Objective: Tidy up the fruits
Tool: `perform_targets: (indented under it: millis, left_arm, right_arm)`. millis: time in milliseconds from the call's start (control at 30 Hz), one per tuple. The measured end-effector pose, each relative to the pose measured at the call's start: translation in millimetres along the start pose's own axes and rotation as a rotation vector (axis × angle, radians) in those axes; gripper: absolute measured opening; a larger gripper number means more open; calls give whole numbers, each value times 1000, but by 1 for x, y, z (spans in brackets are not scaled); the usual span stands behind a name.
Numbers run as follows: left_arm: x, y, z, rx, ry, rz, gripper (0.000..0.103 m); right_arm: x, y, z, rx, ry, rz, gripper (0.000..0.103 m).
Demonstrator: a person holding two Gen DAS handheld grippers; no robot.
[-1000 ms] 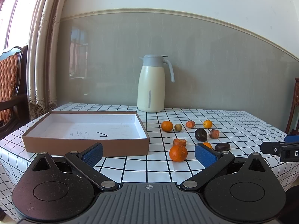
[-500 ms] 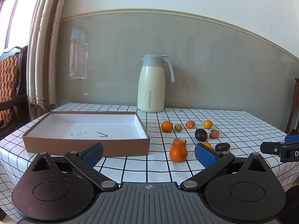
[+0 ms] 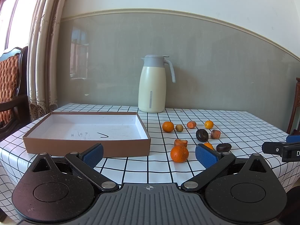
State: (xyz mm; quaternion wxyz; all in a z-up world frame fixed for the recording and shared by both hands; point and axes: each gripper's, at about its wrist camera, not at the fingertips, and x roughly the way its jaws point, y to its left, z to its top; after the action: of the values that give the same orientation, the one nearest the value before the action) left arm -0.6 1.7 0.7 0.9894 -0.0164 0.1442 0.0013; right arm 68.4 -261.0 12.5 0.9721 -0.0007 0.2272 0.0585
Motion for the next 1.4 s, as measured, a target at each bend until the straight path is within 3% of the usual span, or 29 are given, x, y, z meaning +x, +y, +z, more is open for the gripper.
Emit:
perform_targets:
  millis: [567,733,833,900,1033,1067,1133,1400]
  left_arm:
    - [-2,1,-1,-4,-9,9,103]
    - [12,-2,4,-11,68,-28,103]
    - [22,-7,5,-25,66,-38,103]
    - [31,-16,6,-3,71,-42,103]
    - [52,-37,6,62,68,-48,99]
    - [58,-41,6,69,78,-48,86]
    - [74,-46,5,76,119,-49,79]
    - [124,-55,-8,71,201,-64,79]
  right_arm:
    - [-1,-1,0,12,3,3,97]
    - [5,6,8,-51,6,4,97]
    - [17,5,14,-52,21,18,89]
    - [30,4,18,-54,42,26,75]
    - [56,5,18,-70,78,37,75]
    - [61,5,17,-75,84,43,74]
    - [72,5,16,-87,92,41,74]
    - [123,0,5,-94,166,65,65]
